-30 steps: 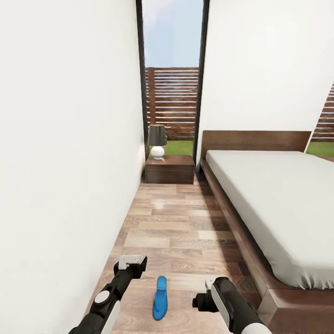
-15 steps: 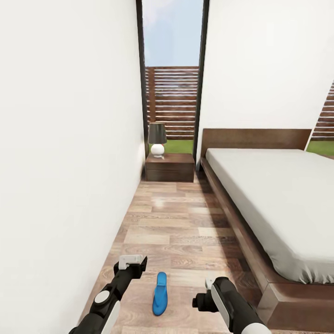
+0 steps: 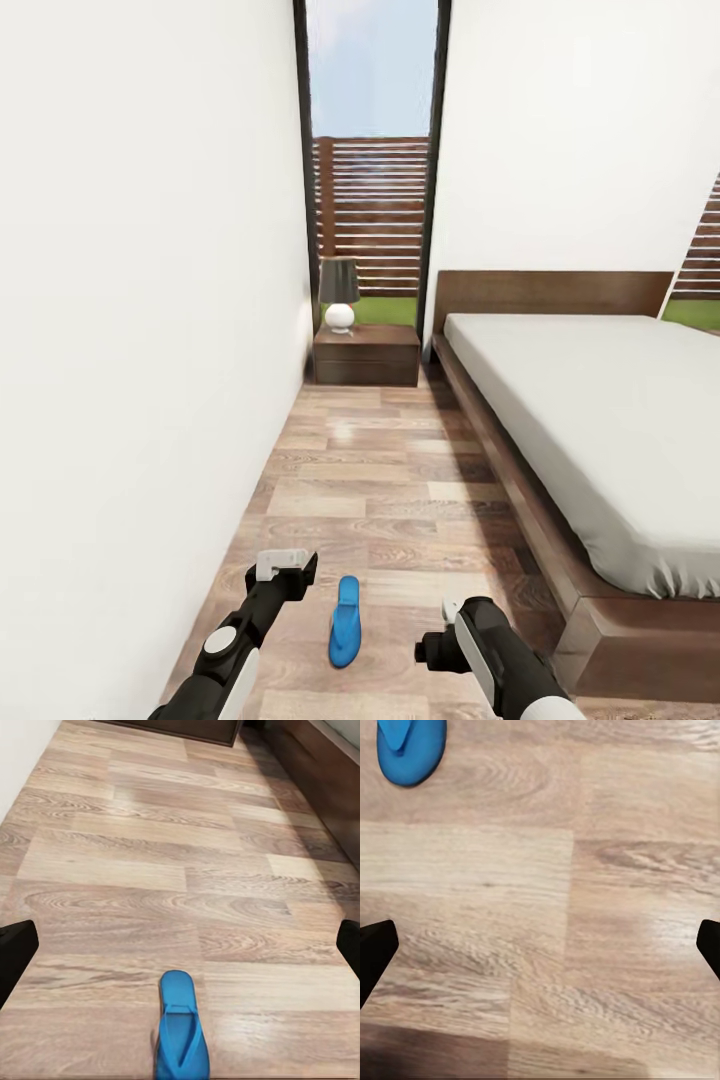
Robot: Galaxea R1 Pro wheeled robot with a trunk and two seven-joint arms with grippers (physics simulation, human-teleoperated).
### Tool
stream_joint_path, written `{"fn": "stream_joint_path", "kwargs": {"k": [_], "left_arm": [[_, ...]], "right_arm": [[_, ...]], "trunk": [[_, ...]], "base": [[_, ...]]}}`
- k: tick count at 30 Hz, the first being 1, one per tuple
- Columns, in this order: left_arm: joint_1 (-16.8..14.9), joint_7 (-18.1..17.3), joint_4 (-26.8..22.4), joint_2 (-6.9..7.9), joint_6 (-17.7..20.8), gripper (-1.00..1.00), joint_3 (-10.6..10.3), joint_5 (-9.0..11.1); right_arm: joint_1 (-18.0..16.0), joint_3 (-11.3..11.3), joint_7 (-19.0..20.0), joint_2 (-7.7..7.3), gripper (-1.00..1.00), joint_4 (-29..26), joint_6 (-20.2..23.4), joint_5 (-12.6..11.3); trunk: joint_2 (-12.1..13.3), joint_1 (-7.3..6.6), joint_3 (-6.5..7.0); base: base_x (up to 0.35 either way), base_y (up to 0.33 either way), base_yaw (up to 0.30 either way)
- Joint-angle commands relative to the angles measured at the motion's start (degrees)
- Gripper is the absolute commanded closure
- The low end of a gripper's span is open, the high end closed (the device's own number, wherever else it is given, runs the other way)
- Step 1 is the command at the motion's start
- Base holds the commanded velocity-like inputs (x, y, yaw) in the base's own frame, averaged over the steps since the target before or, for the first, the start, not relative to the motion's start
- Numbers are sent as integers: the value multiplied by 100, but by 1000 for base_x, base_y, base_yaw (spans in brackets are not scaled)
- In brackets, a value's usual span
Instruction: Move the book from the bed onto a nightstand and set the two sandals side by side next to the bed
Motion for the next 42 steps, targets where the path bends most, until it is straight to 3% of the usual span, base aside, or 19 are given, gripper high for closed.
{"fn": "stream_joint_path", "kwargs": {"k": [1, 35, 42], "left_arm": [[-2, -1, -9, 0, 32, -100, -3, 60], [-2, -6, -9, -3, 32, -100, -3, 69], [-2, -16, -9, -6, 13, -100, -3, 74]], "right_arm": [[2, -12, -2, 4, -100, -8, 24, -2], [-2, 24, -2, 12, -100, 1, 23, -6], [-1, 30, -2, 12, -100, 1, 23, -7]], "trunk": [[-4, 1, -29], [-50, 89, -782], [-50, 89, -782]], "base": [[0, 0, 0], [0, 0, 0], [0, 0, 0]]}}
